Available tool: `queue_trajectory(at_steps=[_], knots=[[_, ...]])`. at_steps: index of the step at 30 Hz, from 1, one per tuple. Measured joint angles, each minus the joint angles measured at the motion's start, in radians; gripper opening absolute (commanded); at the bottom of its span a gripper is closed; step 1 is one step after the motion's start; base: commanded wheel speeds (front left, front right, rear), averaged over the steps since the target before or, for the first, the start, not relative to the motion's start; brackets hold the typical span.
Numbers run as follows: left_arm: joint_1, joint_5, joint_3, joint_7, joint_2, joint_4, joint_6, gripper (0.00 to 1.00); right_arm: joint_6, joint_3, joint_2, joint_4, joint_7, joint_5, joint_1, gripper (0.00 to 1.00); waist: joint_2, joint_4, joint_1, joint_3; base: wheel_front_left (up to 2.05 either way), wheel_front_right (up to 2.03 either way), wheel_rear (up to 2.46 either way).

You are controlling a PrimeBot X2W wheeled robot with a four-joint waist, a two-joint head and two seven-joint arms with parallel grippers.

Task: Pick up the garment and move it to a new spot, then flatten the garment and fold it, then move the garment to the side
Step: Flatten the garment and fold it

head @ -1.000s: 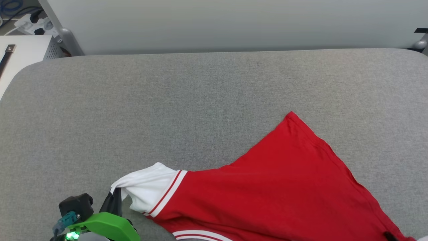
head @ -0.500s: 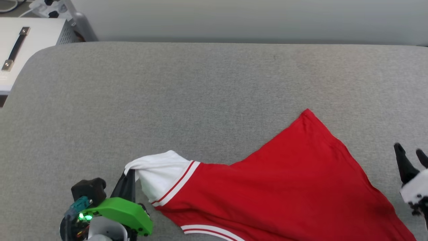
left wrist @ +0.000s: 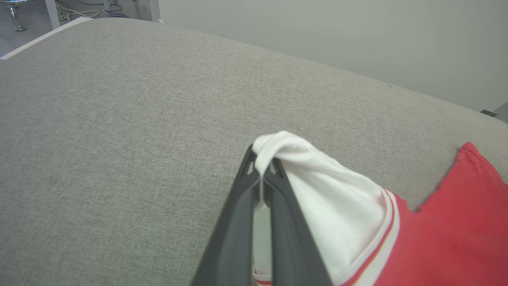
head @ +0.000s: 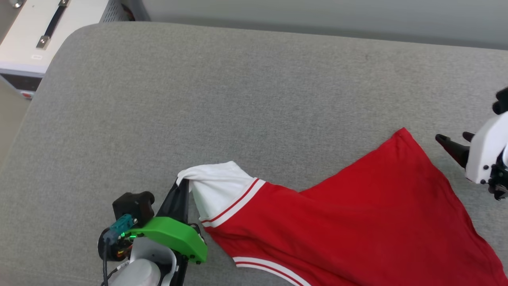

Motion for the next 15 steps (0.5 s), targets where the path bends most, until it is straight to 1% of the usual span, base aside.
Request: queue_trajectory(at_steps=[2, 5, 9, 15], knots=[[-0.013, 0.006, -0.007, -0.002, -0.007, 0.0, -0.007, 0.0, 0.0, 0.056, -0.01, 0.014, 0.045, 0.016, -0.037, 1.0, 0.0, 0.013, 0.0, 0.014, 0.0, 0.0, 0.0], [-0.028, 0.011, -0.016, -0.01, -0.02, -0.002, -0.008, 0.0, 0.0, 0.124, -0.015, 0.041, 0.077, 0.038, -0.075, 1.0, 0.0, 0.029, 0.0, 0.035, 0.0, 0.0, 0.0], [-0.047, 0.024, -0.021, -0.019, -0.025, -0.002, -0.014, 0.0, 0.0, 0.202, -0.019, 0.099, 0.09, 0.061, -0.101, 1.0, 0.0, 0.048, 0.0, 0.067, 0.0, 0.0, 0.0], [-0.061, 0.03, -0.021, -0.029, -0.037, 0.004, -0.017, 0.0, 0.0, 0.269, -0.042, 0.168, 0.106, 0.114, -0.131, 1.0, 0.0, 0.068, 0.0, 0.112, 0.0, 0.0, 0.0]])
